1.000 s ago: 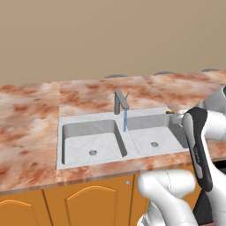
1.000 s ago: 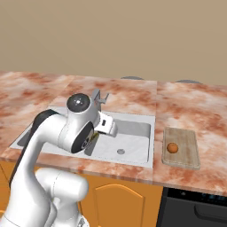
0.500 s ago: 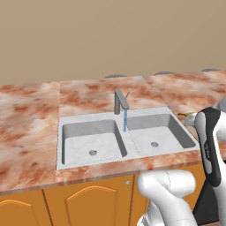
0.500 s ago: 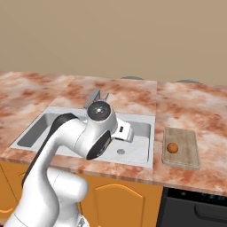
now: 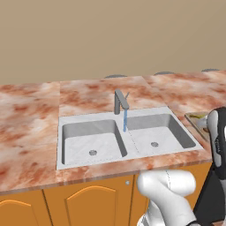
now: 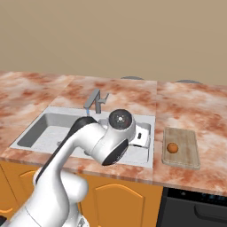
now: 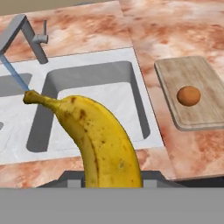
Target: Pick the tangerine, banana from the sink and place them on the cutting board to airdry. Then turn off the sink faucet.
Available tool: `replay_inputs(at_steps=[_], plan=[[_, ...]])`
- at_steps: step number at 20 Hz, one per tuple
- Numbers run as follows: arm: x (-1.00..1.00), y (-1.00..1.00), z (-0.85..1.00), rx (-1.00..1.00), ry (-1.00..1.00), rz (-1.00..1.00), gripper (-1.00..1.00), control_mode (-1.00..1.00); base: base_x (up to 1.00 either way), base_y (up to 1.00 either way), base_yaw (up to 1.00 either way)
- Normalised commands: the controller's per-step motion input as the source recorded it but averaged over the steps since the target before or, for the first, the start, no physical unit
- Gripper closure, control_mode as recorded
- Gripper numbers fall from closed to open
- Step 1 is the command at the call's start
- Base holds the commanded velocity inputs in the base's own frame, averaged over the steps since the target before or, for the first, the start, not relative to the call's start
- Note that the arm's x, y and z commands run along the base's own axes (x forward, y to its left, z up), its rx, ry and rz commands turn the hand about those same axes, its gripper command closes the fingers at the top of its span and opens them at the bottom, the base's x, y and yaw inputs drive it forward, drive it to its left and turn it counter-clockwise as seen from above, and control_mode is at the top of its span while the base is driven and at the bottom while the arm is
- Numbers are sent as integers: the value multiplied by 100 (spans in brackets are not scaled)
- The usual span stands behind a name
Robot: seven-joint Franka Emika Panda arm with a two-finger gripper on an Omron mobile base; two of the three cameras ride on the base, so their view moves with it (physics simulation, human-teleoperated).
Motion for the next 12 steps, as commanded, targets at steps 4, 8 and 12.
replay_inputs(at_steps=[4,8,12], plan=[[0,-51,-11,-1,0,0,100,-100,0,0,0],[0,-50,-13,-1,0,0,100,-100,0,0,0],[0,-54,-14,0,1,0,100,-100,0,0,0]])
